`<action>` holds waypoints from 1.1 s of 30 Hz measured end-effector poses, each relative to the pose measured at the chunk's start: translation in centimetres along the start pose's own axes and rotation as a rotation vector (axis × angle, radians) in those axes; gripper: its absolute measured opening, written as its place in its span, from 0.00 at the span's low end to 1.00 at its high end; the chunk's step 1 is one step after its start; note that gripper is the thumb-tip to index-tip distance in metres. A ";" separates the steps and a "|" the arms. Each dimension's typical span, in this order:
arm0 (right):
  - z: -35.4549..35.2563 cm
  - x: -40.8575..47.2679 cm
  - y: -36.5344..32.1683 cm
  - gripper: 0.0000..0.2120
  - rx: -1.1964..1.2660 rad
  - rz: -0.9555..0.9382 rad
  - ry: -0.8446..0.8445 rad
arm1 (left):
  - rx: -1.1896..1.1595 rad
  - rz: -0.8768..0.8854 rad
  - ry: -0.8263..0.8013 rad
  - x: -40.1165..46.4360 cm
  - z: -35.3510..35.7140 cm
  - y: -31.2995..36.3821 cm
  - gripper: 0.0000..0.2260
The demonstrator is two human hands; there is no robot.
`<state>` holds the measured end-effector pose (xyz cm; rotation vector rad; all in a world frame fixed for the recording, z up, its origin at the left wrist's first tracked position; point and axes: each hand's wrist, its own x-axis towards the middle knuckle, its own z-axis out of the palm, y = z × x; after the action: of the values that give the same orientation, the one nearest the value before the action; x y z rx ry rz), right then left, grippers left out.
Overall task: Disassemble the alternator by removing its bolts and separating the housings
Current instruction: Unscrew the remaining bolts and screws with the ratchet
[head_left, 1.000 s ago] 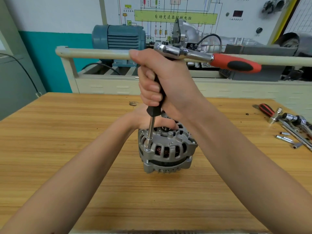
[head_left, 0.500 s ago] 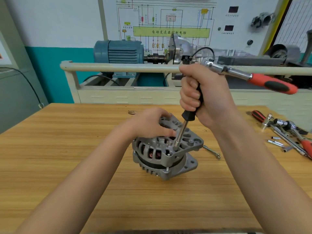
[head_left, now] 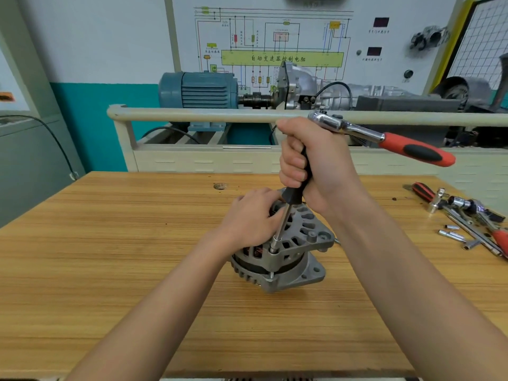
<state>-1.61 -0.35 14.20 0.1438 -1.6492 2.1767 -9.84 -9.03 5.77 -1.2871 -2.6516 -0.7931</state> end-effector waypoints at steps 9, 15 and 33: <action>1.0 -0.3 0.2 0.19 -0.149 -0.040 0.142 | 0.032 -0.064 0.010 1.0 0.0 -0.5 0.10; 1.4 -0.4 0.6 0.19 -0.207 -0.112 0.215 | 0.121 -0.147 -0.008 1.9 0.5 -0.5 0.12; 1.2 -0.2 0.6 0.21 -0.300 -0.167 0.382 | 0.154 -0.476 0.037 1.0 1.3 1.8 0.18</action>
<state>-1.82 -1.64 13.96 -0.2008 -1.6460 1.6849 -8.96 -6.75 5.69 -0.6027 -2.9558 -0.6272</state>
